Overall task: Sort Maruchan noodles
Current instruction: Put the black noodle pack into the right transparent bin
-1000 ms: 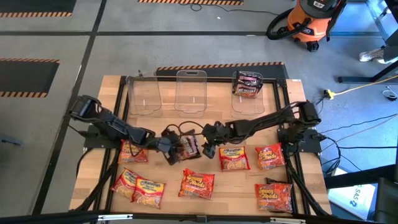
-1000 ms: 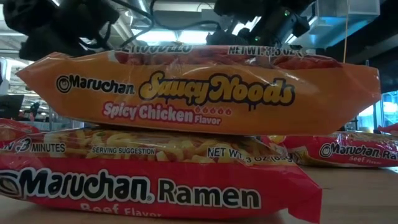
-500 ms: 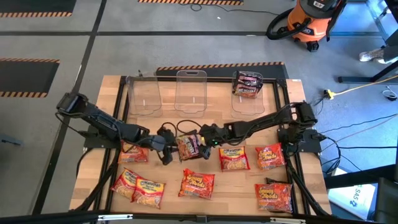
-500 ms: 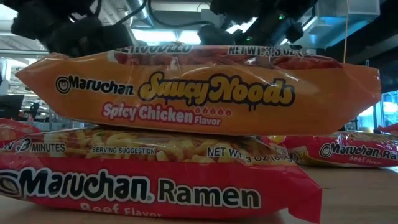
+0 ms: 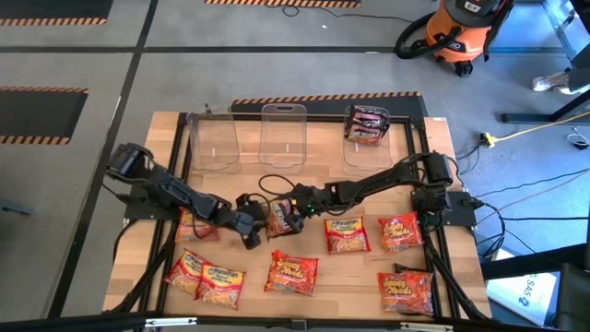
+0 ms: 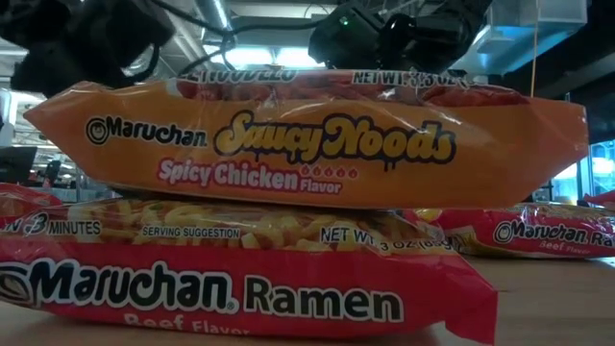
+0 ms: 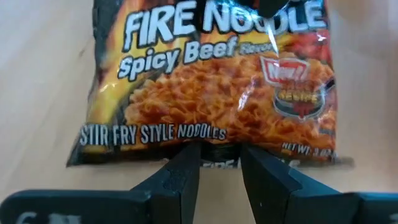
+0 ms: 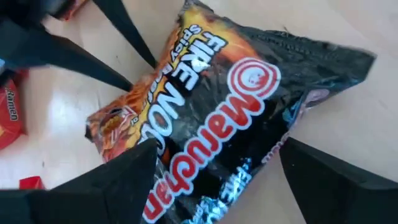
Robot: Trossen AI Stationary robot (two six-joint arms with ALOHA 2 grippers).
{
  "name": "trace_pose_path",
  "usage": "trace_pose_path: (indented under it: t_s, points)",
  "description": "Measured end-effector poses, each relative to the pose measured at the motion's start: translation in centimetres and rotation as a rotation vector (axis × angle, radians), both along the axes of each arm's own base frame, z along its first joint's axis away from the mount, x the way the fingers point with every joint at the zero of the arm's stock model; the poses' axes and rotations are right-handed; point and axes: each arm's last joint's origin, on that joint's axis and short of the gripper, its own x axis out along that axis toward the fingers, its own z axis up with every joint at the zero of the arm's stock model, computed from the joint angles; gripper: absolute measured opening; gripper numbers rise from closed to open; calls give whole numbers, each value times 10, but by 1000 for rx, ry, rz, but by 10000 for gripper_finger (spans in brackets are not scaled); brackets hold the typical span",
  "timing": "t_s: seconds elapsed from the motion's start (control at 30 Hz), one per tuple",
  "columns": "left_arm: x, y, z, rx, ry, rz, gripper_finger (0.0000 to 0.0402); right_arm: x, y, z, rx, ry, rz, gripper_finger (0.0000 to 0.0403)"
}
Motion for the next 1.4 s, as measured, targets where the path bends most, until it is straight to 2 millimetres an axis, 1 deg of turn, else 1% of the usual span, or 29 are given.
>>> trace_pose_path:
  t_s: [0.13,0.23,0.37,0.67,0.93,1.13,1.4]
  points:
    - [5,0,-12,16,9,14,112,0,2,0,30,3,26,317]
    - [8,-1,-15,9,-16,16,112,0,2,0,47,3,21,317]
    - [11,-2,-14,8,-56,-5,112,3,2,3,48,-46,16,317]
    - [13,-3,-12,13,-81,-14,112,11,3,13,70,-179,35,317]
    - [17,-4,-8,30,-154,-32,112,11,6,13,75,-177,47,317]
    - [19,1,-7,47,-161,-12,112,10,12,13,71,-172,87,317]
    - [22,3,-5,61,-190,-2,112,11,11,11,60,-170,45,317]
